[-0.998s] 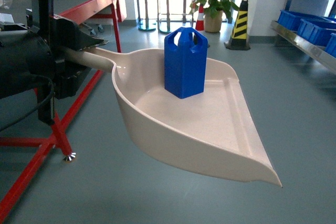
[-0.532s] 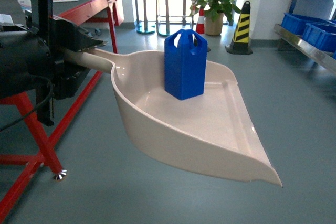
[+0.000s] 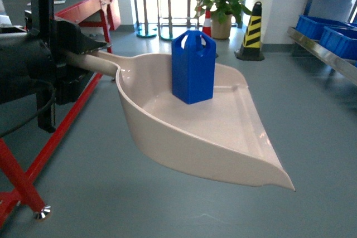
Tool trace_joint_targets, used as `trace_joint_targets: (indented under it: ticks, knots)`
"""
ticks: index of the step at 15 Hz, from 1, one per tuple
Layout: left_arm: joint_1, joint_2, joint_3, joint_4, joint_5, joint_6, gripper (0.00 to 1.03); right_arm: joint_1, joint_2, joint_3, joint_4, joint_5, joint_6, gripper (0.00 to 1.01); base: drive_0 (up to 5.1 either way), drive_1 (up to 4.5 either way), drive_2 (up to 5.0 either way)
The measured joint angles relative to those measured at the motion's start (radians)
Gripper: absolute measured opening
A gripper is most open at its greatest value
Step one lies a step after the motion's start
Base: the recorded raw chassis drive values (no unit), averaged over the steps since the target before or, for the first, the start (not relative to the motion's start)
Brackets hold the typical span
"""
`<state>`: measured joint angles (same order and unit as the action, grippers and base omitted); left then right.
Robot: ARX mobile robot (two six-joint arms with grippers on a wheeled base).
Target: Place part in tray to right shelf
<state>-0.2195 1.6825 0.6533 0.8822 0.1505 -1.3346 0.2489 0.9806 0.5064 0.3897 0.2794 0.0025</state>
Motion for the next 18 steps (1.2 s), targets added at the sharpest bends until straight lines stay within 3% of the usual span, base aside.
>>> trace_joint_targets:
  ticks: [18]
  knots:
    - [-0.006, 0.0, 0.001, 0.008, 0.006, 0.0, 0.13, 0.0, -0.002, 0.0, 0.001, 0.003, 0.0, 0.98, -1.7, -1.71, -1.7]
